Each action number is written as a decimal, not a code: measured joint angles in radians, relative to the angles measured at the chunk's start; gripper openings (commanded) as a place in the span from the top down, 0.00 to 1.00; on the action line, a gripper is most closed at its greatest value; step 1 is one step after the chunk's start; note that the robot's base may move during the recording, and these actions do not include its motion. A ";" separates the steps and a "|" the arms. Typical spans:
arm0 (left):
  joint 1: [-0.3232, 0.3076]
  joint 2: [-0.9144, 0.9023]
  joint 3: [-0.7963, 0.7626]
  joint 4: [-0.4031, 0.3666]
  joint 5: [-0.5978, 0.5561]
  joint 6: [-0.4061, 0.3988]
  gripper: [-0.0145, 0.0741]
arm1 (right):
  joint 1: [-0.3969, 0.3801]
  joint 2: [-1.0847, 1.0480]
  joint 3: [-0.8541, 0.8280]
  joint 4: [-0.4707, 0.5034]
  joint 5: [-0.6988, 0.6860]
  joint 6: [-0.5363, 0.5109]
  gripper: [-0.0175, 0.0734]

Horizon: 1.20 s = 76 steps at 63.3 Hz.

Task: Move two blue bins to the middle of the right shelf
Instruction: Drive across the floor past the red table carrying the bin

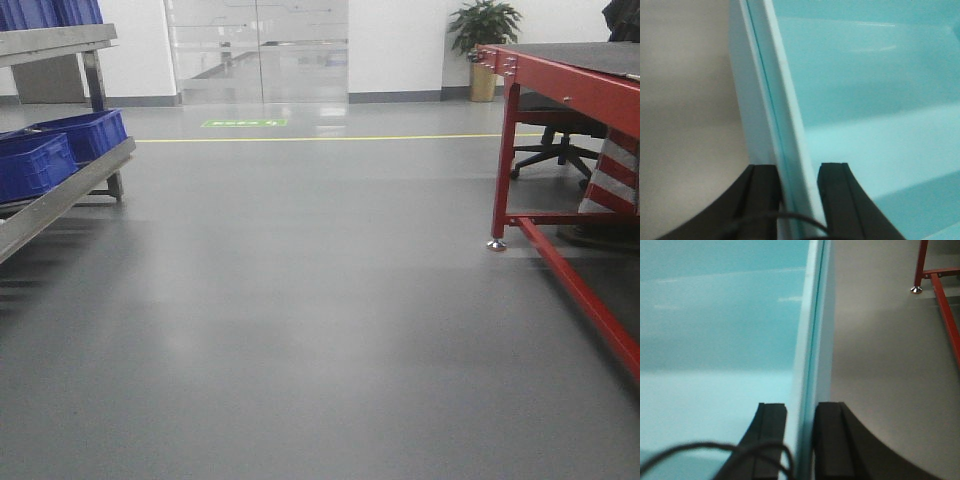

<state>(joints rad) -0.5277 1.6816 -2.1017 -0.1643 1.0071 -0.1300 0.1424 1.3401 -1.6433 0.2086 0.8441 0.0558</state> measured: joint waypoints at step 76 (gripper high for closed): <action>0.000 0.000 0.000 0.000 0.000 0.000 0.96 | 0.000 0.000 0.000 0.000 0.000 0.002 0.98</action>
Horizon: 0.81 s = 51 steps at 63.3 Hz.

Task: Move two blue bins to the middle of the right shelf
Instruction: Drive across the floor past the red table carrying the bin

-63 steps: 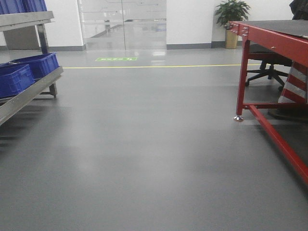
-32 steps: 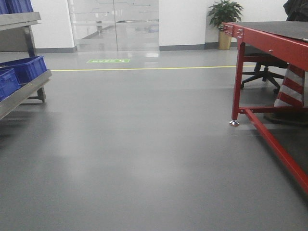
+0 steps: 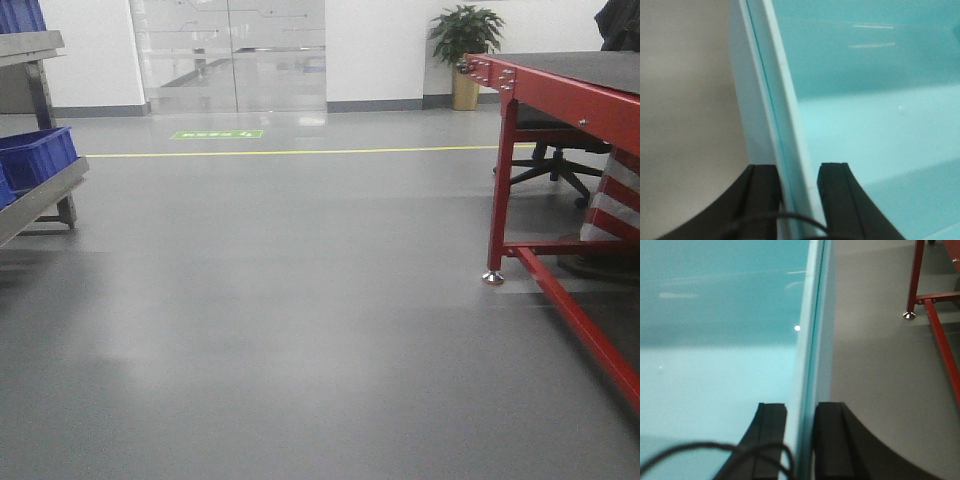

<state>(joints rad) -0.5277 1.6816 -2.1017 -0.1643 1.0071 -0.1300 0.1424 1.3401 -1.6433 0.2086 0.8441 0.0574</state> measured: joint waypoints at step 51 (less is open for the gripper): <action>0.000 0.000 0.000 0.000 0.000 0.000 0.96 | 0.000 0.000 0.000 0.000 0.000 0.000 0.98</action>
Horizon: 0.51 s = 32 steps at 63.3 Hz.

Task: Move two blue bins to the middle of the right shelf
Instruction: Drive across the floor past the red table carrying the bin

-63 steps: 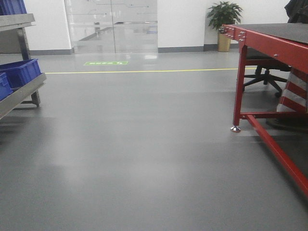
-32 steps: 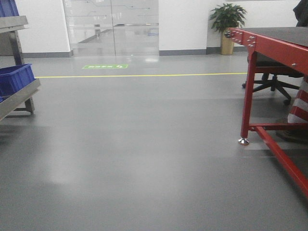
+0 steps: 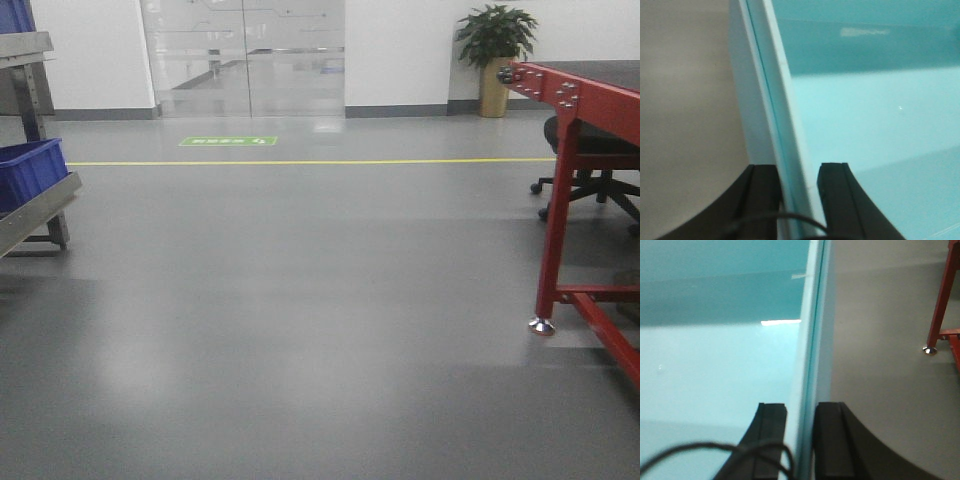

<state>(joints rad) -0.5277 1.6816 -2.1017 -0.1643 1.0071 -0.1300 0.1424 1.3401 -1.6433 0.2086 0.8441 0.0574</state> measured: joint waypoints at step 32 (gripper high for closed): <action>0.000 0.000 0.000 0.000 0.000 0.000 0.96 | 0.000 0.000 0.000 0.000 0.000 0.000 0.98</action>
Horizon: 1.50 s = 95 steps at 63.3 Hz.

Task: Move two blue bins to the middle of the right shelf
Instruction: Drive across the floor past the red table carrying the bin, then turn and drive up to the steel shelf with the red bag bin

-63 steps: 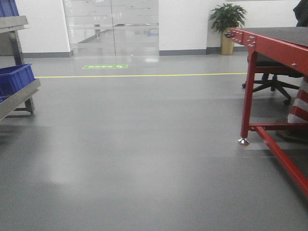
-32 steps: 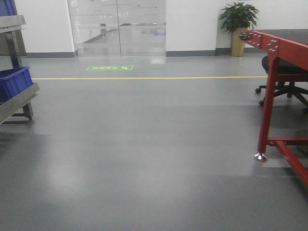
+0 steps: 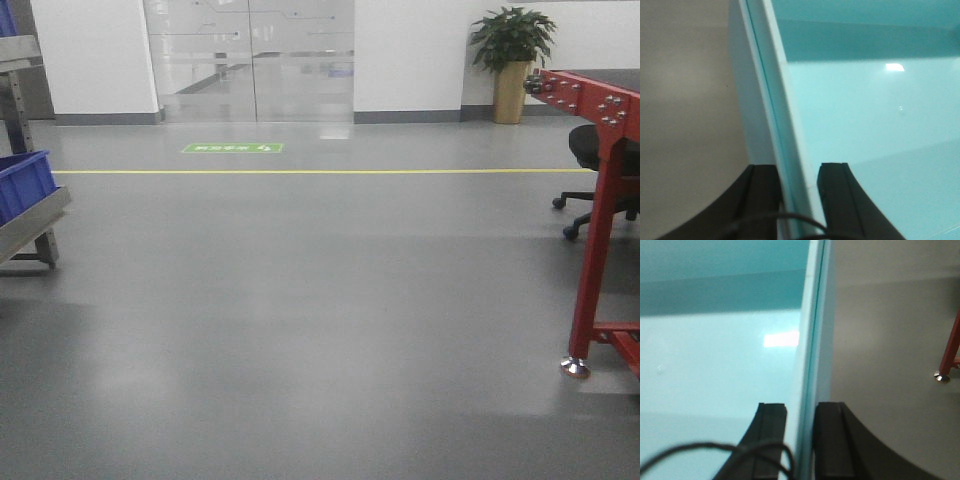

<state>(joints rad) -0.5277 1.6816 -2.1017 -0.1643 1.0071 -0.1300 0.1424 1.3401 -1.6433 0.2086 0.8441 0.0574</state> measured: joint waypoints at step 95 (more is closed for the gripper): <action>0.000 0.000 0.000 -0.004 -0.130 0.009 0.96 | -0.002 0.000 0.000 -0.002 -0.039 0.000 0.98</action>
<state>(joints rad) -0.5277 1.6816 -2.1017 -0.1678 0.8768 -0.1214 0.1401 1.3401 -1.6433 0.2067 0.8052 0.0574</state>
